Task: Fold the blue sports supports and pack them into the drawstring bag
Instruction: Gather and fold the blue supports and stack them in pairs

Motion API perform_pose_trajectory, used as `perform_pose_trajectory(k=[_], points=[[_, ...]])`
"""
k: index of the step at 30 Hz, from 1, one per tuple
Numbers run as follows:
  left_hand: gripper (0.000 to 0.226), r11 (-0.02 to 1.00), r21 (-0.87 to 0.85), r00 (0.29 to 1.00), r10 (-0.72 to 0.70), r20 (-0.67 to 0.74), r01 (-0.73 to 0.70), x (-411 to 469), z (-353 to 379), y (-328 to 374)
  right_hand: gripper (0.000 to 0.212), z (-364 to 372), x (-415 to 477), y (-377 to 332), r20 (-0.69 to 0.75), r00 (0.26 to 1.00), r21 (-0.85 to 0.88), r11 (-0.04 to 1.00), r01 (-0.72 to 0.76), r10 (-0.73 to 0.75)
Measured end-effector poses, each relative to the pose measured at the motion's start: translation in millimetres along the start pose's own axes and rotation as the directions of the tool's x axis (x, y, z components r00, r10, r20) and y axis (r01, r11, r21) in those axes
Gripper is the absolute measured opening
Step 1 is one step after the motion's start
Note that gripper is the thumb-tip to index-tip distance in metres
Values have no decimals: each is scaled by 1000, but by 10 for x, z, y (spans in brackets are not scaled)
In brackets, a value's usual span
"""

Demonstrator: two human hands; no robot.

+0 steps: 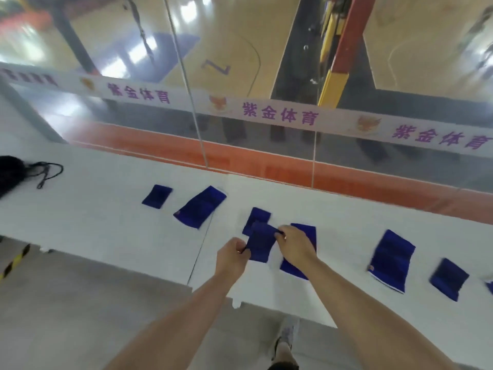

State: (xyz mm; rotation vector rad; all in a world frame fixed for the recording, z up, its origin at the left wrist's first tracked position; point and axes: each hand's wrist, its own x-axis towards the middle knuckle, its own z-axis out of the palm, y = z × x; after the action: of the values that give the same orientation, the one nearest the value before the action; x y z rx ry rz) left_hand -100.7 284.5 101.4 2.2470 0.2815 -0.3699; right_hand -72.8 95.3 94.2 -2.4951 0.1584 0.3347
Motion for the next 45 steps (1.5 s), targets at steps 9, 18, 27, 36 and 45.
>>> perform_pose_trajectory(k=[9,18,27,36,45], points=[[8,994,-112,982,-16,-186,-5,-508,-1740,-837,22,550,-355,-1943,4,982,-34,982,187,-187],[4,981,-182,978,-102,-183,69,28,-2492,-1469,18,1160,223,-2784,49,973,-1,974,226,-226],[9,943,-206,963,-270,-20,261,1481,-2970,-1823,17,1877,1565,-3126,127,989,91,993,70,-81],[3,956,-40,955,-287,72,290,2822,-2922,-2138,16,2473,2655,-3145,114,982,112,980,-164,151],[7,965,72,959,-259,117,252,3712,-2815,-2581,16,2970,3326,-3081,146,960,94,963,-253,238]])
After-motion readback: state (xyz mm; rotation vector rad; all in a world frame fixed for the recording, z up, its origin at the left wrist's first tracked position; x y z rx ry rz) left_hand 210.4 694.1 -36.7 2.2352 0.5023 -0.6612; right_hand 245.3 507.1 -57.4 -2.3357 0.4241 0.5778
